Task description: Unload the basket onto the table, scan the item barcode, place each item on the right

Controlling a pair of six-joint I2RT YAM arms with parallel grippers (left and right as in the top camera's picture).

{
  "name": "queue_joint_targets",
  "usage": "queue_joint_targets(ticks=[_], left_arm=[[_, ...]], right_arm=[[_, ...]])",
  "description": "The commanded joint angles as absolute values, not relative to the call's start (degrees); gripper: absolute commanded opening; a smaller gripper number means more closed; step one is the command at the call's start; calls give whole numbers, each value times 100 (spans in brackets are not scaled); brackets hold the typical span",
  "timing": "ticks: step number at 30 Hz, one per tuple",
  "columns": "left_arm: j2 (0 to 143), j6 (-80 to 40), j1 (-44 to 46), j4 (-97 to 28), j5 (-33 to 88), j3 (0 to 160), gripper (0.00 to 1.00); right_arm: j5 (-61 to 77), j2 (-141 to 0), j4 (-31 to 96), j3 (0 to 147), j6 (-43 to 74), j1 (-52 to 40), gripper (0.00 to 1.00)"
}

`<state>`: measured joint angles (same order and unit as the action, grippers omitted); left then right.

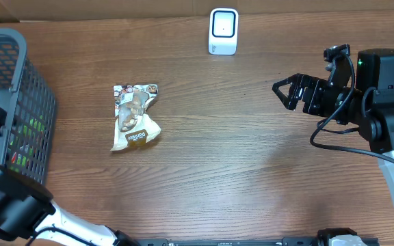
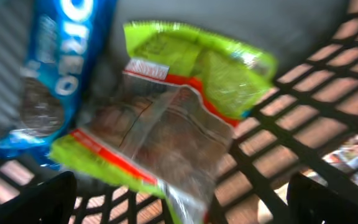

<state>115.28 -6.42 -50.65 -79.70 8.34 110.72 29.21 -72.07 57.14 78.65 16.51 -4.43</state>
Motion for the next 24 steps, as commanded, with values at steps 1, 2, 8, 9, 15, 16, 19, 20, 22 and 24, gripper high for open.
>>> queue_joint_targets(ticks=[1, 2, 8, 9, 15, 16, 19, 20, 22, 24], left_arm=[[11771, -770, -5024, -7723, 854, 10606, 100], [11799, -777, -5024, -7581, 858, 10451, 100], [11852, -777, -5022, -6569, 840, 9450, 100], [11852, -779, -5022, -6407, 845, 9295, 99], [11852, -843, -5022, -5612, 845, 8495, 66], [11852, -858, -5022, -5568, 858, 8455, 43], [11841, -993, -5022, -5572, 915, 8488, 4], [11839, -989, -5024, -5625, 1020, 8552, 4], [11834, -987, -5024, -5835, 1181, 8809, 4], [11826, -980, -5024, -6191, 1234, 9273, 4]], right_arm=[[2965, -7192, 5723, 8012, 1632, -410, 100], [2965, -7192, 5719, 8012, 1632, -410, 100], [2965, -7192, 5710, 8012, 1632, -410, 100], [2963, -7192, 5710, 8012, 1632, -410, 100], [2965, -7192, 5717, 8012, 1632, -410, 100], [2963, -7192, 5717, 8012, 1629, -410, 100], [2963, -7192, 5714, 8012, 1629, -410, 100], [2963, -7192, 5714, 8012, 1629, -410, 100], [2963, -7192, 5714, 8012, 1629, -410, 100], [2965, -7192, 5717, 8012, 1632, -410, 100]])
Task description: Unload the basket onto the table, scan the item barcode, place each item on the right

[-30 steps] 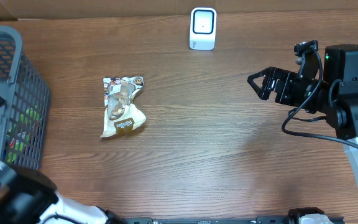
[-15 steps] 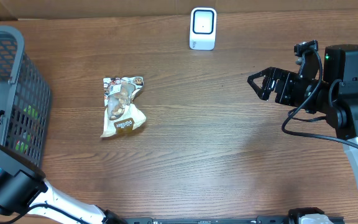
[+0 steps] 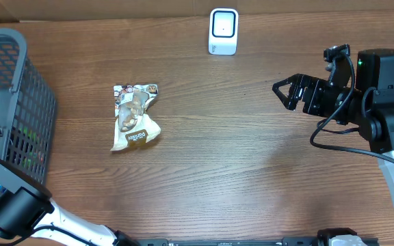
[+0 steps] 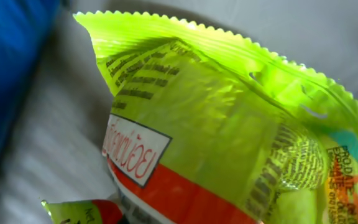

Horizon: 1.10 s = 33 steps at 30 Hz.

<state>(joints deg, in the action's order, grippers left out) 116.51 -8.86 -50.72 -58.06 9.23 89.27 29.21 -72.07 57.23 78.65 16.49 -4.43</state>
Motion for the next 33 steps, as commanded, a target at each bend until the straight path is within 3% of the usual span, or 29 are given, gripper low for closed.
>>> queue_joint_targets(ticks=[1, 7, 15, 20, 24, 29, 33], left_arm=[[11808, -919, -5024, -6453, 1243, 9640, 4], [11443, -810, -5017, -7787, 1337, 11942, 4], [10127, -812, -4897, -8309, 1358, 13839, 4], [9347, -545, -4283, -8750, 1361, 13852, 4], [9282, -34, -3197, -9673, 1358, 13773, 4], [9389, 204, -1695, -9411, 867, 12534, 4], [9723, -613, -1028, -8562, 128, 10864, 5]], right_arm=[[2965, -7192, 5717, 8012, 1632, -410, 100], [2969, -7192, 5719, 8012, 1638, -410, 100], [2969, -7192, 5734, 8012, 1653, -410, 100], [2967, -7192, 5734, 8012, 1653, -410, 100], [2969, -7192, 5741, 8012, 1653, -410, 100], [2969, -7192, 5747, 8012, 1653, -410, 100], [2969, -7192, 5732, 8012, 1656, -410, 100]])
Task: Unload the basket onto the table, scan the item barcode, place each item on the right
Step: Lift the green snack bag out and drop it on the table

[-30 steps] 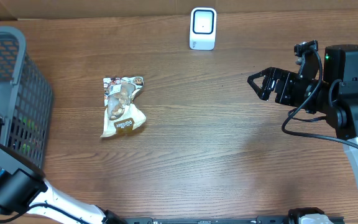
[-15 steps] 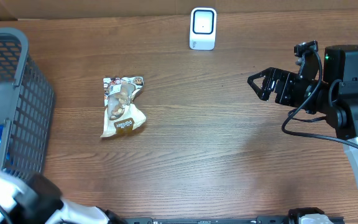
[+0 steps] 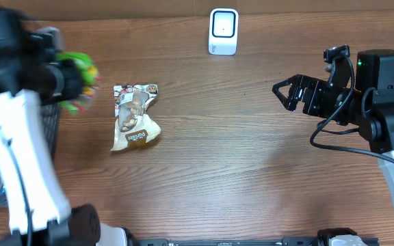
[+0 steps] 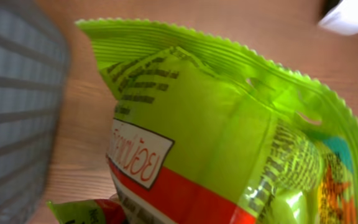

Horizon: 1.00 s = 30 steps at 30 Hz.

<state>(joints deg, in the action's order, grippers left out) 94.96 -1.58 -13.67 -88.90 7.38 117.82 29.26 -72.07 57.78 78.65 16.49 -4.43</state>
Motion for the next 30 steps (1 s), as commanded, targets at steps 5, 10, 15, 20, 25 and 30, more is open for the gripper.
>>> queue_joint_targets(ticks=[5, 10, 15, 20, 25, 30], left_arm=[[10060, -947, -937, -7708, 130, 9550, 25], [10392, -779, -939, -6923, 113, 8864, 53], [10405, -598, -919, -6973, 408, 9105, 76], [10136, -515, -996, -7614, 954, 10613, 79], [9804, -532, -1295, -8392, 692, 12564, 87], [9509, -862, -2067, -9277, -198, 13561, 84]], right_arm=[[2969, -7192, 5673, 8012, 1699, -410, 100], [2967, -7192, 5695, 8012, 1695, -410, 100], [2969, -7192, 5697, 8012, 1697, -410, 100], [2969, -7192, 5721, 8012, 1697, -410, 100], [2969, -7192, 5743, 8012, 1695, -410, 100], [2967, -7192, 5734, 8012, 1695, -410, 100]])
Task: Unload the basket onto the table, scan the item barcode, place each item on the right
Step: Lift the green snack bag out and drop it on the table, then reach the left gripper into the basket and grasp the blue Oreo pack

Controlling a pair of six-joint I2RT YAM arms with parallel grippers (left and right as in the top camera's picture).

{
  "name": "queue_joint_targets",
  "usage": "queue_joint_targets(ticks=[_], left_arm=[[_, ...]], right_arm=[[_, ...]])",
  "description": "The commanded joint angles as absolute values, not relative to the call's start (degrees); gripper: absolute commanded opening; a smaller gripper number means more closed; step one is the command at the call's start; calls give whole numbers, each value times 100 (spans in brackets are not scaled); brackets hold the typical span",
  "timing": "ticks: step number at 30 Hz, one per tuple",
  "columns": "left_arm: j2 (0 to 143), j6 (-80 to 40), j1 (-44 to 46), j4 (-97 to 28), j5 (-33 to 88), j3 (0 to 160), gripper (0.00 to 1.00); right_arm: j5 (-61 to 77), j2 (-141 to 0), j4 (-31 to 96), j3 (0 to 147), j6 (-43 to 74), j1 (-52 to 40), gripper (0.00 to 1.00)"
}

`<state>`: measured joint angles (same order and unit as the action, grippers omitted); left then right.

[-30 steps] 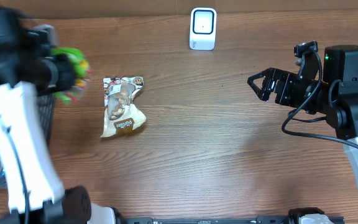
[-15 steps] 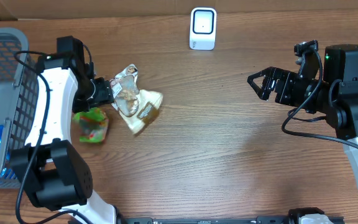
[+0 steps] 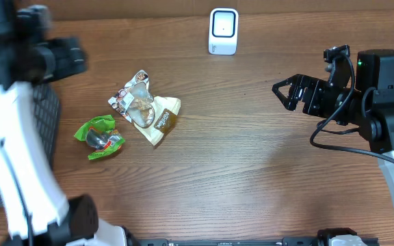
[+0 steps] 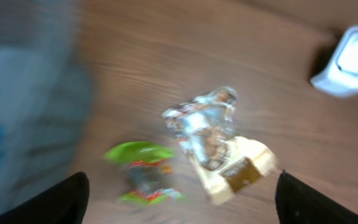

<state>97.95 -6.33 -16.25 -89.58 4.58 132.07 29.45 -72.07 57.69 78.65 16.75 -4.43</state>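
Note:
A green snack packet [image 3: 99,137] lies on the wooden table, just left of a cream and brown snack bag [image 3: 146,108]. The white barcode scanner [image 3: 224,31] stands at the back edge. High above both packets, my left gripper [image 4: 180,182] is open and empty, with the green packet [image 4: 143,172], the cream bag [image 4: 220,140] and the scanner [image 4: 352,59] below it. The left wrist view is blurred. My right gripper [image 3: 284,91] hangs open and empty over the right side of the table.
The grey mesh basket [image 3: 48,116] stands at the left edge, mostly hidden behind my left arm. In the left wrist view the basket [image 4: 23,118] is a blur, with a blue packet inside it.
The green packet was in my left gripper beside the basket; it now lies on the table and that gripper is open above it. The cream bag has turned and shifted slightly right.
My left gripper was open inside the basket over a green packet and a blue Oreo pack. It was then close against the green packet, then held it outside the basket over the table. The packet now lies beside the cream bag. The right arm stayed still.

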Motion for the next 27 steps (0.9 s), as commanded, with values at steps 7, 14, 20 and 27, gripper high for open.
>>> queue_joint_targets(ticks=[7, 14, 20, 27], left_arm=[[9056, -1181, -3806, -9279, -727, 12414, 81], [9122, -878, -4869, -6984, 78, 10652, 82], [9579, -880, -4921, -5743, 104, 9474, 80], [10573, -716, -5105, -5039, -104, 8757, 84]], right_arm=[[2971, -7192, 5784, 8012, 1695, -410, 100], [2971, -7192, 5850, 8012, 1697, -410, 100], [2971, -7192, 5846, 8012, 1778, -410, 100], [3118, -7192, 5863, 8012, 1824, -410, 100]])
